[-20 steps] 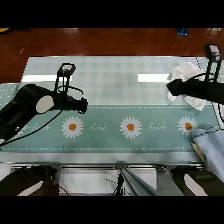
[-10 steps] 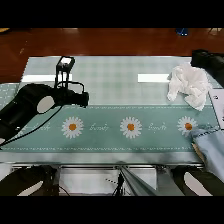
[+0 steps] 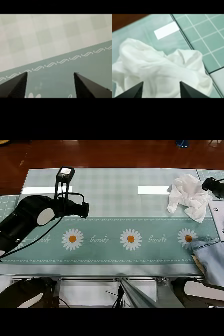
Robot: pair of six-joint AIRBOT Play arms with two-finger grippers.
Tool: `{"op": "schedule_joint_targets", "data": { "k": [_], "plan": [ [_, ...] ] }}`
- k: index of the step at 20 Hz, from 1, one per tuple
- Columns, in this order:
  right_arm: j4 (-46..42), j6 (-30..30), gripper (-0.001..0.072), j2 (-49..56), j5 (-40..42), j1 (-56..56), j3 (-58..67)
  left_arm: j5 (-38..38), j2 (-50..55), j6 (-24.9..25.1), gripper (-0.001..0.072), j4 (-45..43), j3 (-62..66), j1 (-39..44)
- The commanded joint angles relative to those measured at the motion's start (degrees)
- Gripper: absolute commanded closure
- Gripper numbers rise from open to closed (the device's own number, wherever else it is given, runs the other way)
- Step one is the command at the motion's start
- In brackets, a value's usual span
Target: Fold the shirts.
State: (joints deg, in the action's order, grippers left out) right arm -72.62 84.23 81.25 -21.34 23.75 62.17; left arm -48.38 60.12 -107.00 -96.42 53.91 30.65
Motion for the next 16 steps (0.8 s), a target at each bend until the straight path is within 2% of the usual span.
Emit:
{"op": "schedule_joint_targets", "data": {
  "k": [1,5,7,8,9,10,11,13,16],
  "plan": [
    [0.00,-1.44,0.0166,6.12,-1.33,1.36,0.74,0.11,-0.04,-0.04,-0.0005,-0.02,0.07,-0.04],
    [-0.20,-4.42,0.0167,11.32,-2.45,0.11,0.74,0.13,-0.04,-0.04,-0.0005,-0.02,0.07,-0.04],
    [-0.17,-4.39,0.0200,13.38,-2.40,-1.16,0.74,0.24,-0.04,0.00,-0.0004,-0.02,0.07,-0.04],
    [-0.15,-4.39,0.0386,14.01,-2.45,-1.86,0.74,0.26,-0.04,0.22,-0.0005,-0.09,0.07,-0.04],
    [0.13,-4.39,0.0598,13.86,-2.93,-2.43,0.79,0.26,-0.04,2.75,-0.0005,-0.09,0.07,-0.20],
    [1.20,-4.35,0.0676,13.20,-4.57,-2.51,1.22,0.24,-0.07,5.31,-0.0005,-0.07,0.09,-0.28],
    [2.49,-4.37,0.0676,12.04,-6.03,-2.75,2.08,0.04,-0.17,7.08,-0.0005,-0.07,0.44,-0.39],
    [3.28,-5.07,0.0677,8.00,-9.44,-2.89,5.03,-1.01,-0.42,7.54,-0.0005,-0.07,2.89,-0.39],
    [11.15,-12.92,0.0677,-2.12,-16.00,-2.91,11.41,-3.30,-0.98,7.54,-0.0005,-0.07,10.01,-0.39]
  ]
}}
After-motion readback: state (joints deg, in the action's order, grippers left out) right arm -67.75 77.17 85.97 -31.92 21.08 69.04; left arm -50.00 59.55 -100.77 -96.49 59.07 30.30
